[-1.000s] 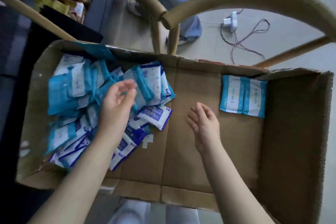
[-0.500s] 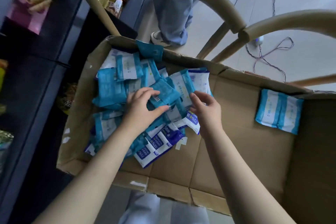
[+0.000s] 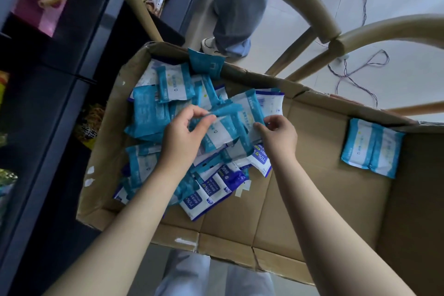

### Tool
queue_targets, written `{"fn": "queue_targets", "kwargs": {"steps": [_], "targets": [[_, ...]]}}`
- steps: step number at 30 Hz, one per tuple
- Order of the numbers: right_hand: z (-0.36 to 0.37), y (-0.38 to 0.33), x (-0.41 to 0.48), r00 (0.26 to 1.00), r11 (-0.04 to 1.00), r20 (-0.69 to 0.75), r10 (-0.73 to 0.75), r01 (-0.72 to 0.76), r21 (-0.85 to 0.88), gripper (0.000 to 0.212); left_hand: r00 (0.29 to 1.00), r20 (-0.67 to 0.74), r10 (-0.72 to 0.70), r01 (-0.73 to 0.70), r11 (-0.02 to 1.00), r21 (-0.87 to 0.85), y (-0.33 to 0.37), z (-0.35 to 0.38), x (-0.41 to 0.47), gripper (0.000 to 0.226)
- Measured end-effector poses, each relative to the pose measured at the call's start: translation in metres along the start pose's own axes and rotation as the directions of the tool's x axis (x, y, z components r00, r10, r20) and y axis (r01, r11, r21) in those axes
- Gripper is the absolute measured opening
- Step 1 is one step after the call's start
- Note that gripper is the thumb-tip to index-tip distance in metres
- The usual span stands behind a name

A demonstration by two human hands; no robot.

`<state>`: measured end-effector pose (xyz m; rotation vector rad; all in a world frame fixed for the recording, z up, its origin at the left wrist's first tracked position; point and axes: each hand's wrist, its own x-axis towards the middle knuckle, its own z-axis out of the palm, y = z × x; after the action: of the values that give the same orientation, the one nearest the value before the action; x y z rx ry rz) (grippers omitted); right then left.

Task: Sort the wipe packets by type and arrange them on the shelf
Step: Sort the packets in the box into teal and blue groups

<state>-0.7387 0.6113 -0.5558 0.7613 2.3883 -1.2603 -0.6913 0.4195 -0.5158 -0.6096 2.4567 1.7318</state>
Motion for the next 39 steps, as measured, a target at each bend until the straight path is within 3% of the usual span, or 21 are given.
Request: {"fn": "queue_targets", "kwargs": {"steps": [3, 7, 10, 13, 17, 21, 25, 31, 33, 39], "targets": [[-0.004, 0.0, -0.002, 0.999, 0.993, 0.04, 0.037, -0.041, 0.11, 0.014, 0.992, -0.055, -0.111, 0.094, 0.963, -0.253, 0.023, -0.003, -0.002, 0.01], [-0.019, 0.007, -0.013, 0.998, 0.964, -0.052, 0.036, -0.021, 0.266, 0.016, 0.937, -0.042, -0.347, 0.276, 0.806, -0.523, 0.042, 0.012, 0.001, 0.018], [-0.037, 0.016, -0.021, 0.989, 0.851, -0.04, 0.14, -0.099, 0.515, 0.011, 0.878, 0.051, -0.476, 0.403, 0.676, -0.617, 0.048, 0.027, 0.002, 0.021], [-0.064, 0.031, -0.025, 0.976, 0.718, -0.007, 0.22, -0.157, 0.678, 0.019, 0.848, 0.162, -0.505, 0.483, 0.609, -0.629, 0.055, 0.053, -0.006, 0.03], [-0.105, 0.061, -0.025, 0.944, 0.642, -0.05, 0.328, -0.184, 0.744, 0.021, 0.854, 0.31, -0.418, 0.517, 0.616, -0.594, 0.058, 0.093, -0.022, 0.032], [-0.153, 0.093, -0.017, 0.895, 0.604, -0.125, 0.428, -0.18, 0.776, 0.017, 0.807, 0.44, -0.394, 0.588, 0.6, -0.542, 0.057, 0.14, -0.033, 0.037], [-0.2, 0.129, 0.005, 0.862, 0.668, -0.223, 0.454, -0.164, 0.726, 0.024, 0.785, 0.47, -0.405, 0.601, 0.681, -0.419, 0.055, 0.206, -0.036, 0.028], [-0.252, 0.167, 0.054, 0.871, 0.792, -0.303, 0.387, -0.146, 0.592, 0.031, 0.723, 0.523, -0.452, 0.639, 0.724, -0.258, 0.054, 0.308, -0.026, 0.023], [-0.261, 0.177, 0.071, 0.879, 0.831, -0.309, 0.362, -0.154, 0.535, 0.028, 0.754, 0.487, -0.441, 0.584, 0.79, -0.188, 0.054, 0.336, -0.023, 0.027], [-0.266, 0.199, 0.102, 0.902, 0.936, -0.321, 0.287, -0.193, 0.295, 0.033, 0.897, 0.201, -0.394, 0.392, 0.919, 0.048, 0.039, 0.391, -0.027, 0.027]]}}
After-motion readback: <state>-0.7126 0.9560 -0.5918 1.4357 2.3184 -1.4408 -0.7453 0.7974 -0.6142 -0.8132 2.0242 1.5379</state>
